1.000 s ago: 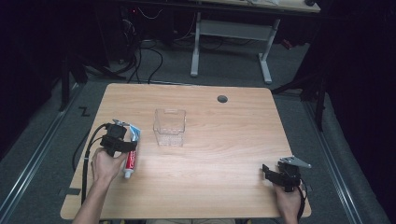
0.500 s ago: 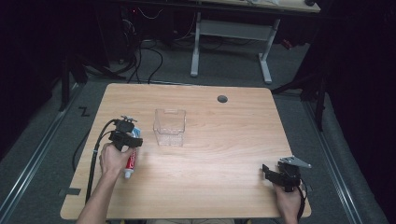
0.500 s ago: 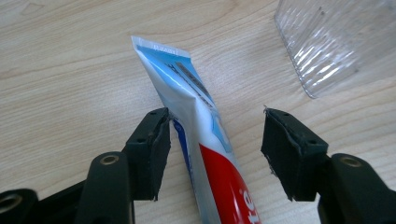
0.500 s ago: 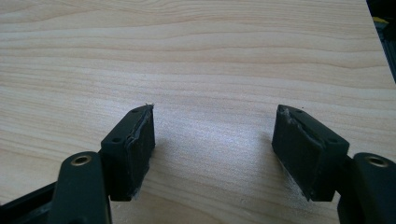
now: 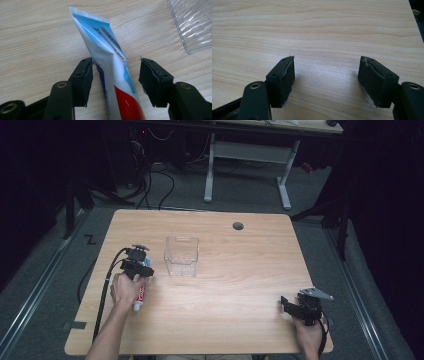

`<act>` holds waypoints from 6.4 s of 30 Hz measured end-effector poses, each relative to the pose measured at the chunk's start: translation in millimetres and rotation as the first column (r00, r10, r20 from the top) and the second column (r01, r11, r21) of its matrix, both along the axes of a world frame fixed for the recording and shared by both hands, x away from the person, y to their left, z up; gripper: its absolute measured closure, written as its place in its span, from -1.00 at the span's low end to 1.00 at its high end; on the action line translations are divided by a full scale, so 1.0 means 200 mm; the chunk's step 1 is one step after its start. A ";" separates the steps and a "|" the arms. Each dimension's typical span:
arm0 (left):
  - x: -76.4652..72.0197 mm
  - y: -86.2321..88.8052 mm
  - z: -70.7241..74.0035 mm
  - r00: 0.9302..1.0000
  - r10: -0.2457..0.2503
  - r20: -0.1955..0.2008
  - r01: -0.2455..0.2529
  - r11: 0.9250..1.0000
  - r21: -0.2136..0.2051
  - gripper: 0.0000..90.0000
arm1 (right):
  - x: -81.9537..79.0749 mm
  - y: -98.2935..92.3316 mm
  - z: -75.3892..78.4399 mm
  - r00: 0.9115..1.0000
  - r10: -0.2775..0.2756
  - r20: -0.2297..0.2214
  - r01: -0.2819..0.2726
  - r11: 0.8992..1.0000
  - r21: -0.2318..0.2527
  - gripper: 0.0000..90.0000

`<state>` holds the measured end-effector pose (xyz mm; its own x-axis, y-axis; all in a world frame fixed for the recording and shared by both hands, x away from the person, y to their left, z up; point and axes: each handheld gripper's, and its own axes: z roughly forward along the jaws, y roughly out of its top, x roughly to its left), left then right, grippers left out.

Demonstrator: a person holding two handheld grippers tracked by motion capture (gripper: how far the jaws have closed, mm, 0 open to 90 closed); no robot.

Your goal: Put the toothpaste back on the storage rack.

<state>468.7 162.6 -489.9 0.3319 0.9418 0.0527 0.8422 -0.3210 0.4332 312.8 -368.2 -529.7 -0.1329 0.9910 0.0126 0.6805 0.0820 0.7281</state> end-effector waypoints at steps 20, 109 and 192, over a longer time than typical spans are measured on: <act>0.04 0.00 -0.06 0.999 0.036 -0.033 -0.036 0.999 0.007 0.13 | 0.00 0.00 0.00 1.000 0.002 -0.001 -0.002 1.000 -0.001 -0.34; -0.28 0.02 0.57 0.933 -0.130 0.336 0.229 0.934 -0.274 0.60 | 0.00 0.00 0.00 1.000 0.008 0.001 -0.008 1.000 -0.005 -0.34; 0.11 -0.37 0.71 0.857 -0.107 0.504 0.305 0.894 -0.329 0.59 | -0.01 0.00 0.00 1.000 0.011 0.000 -0.011 1.000 0.008 -0.34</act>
